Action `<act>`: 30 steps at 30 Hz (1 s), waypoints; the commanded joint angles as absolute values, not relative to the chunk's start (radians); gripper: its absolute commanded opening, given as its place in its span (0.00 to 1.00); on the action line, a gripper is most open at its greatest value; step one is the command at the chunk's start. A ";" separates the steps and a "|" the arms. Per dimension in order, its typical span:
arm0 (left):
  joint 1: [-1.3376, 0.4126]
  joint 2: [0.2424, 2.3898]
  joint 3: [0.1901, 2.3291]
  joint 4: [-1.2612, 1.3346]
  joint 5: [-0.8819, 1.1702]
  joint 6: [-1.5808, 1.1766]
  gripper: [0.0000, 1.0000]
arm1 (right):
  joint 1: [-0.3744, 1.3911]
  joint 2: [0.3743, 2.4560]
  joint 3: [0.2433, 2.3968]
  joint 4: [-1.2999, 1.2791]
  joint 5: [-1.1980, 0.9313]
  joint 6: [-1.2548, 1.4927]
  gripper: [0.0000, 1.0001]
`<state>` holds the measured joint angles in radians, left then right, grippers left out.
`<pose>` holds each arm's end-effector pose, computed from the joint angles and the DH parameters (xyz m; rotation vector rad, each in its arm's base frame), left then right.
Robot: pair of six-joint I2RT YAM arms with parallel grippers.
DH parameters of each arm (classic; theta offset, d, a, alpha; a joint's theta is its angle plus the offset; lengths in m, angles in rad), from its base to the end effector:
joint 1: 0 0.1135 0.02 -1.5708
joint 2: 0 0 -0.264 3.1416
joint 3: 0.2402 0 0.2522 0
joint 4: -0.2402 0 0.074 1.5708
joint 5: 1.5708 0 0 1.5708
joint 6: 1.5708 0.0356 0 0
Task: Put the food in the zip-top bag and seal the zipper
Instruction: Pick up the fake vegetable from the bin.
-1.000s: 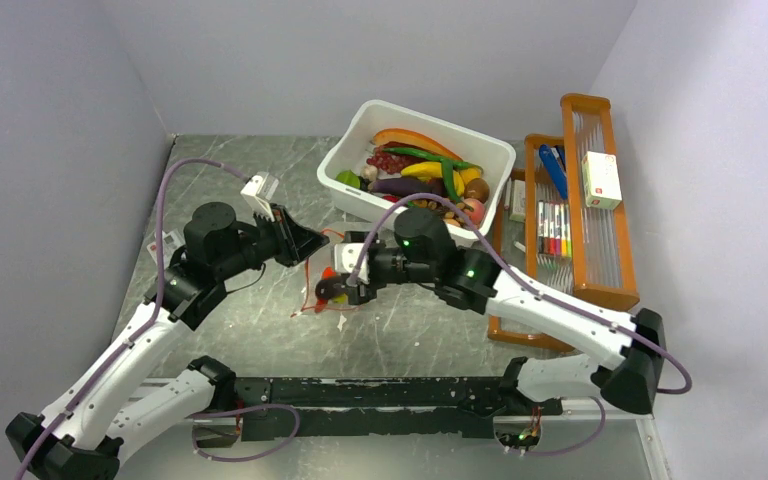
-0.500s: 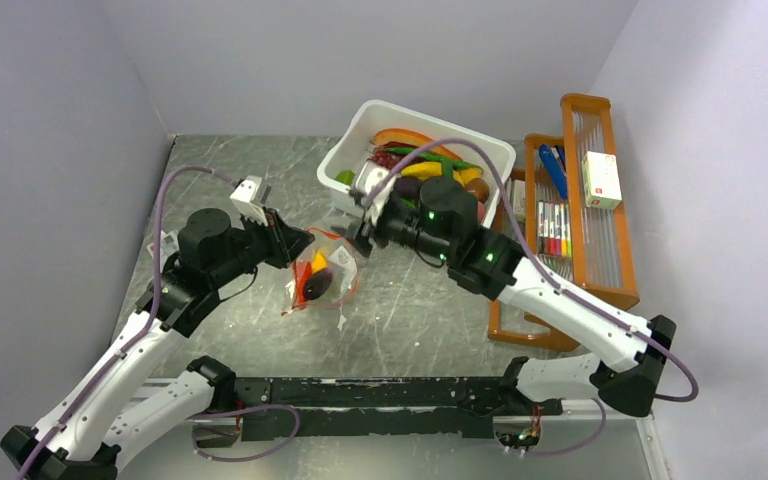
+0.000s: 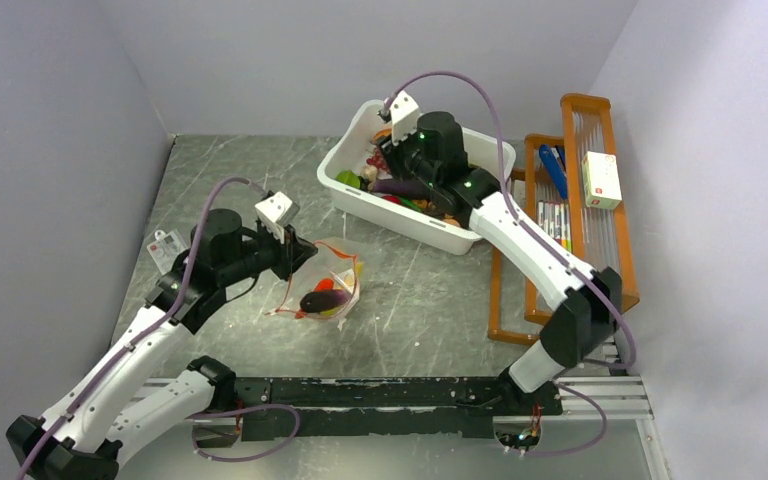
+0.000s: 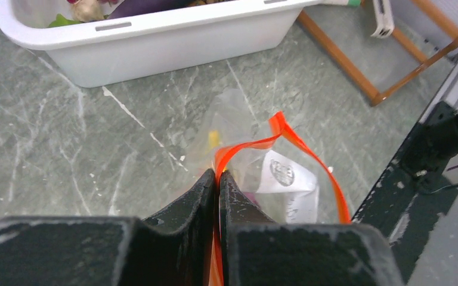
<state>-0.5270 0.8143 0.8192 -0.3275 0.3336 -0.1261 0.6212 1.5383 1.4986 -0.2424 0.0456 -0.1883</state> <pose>0.1545 -0.1034 0.3326 0.6146 1.8477 -0.7548 0.2968 0.2104 0.3971 -0.7032 1.7225 0.2587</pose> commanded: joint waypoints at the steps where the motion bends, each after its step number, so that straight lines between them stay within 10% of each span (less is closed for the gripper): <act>1: -0.523 0.786 0.779 -0.294 0.304 0.005 0.07 | 0.544 1.629 1.517 -0.216 0.210 -0.283 0.43; 30: -0.522 0.759 0.713 -0.258 0.273 0.032 0.07 | 0.345 2.281 1.953 -0.268 0.064 -0.508 0.35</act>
<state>-0.5270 0.7593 0.7090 -0.2893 0.2943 0.0193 0.3462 2.2433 1.9202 -0.3012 0.1188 -0.4671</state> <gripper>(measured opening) 0.071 0.349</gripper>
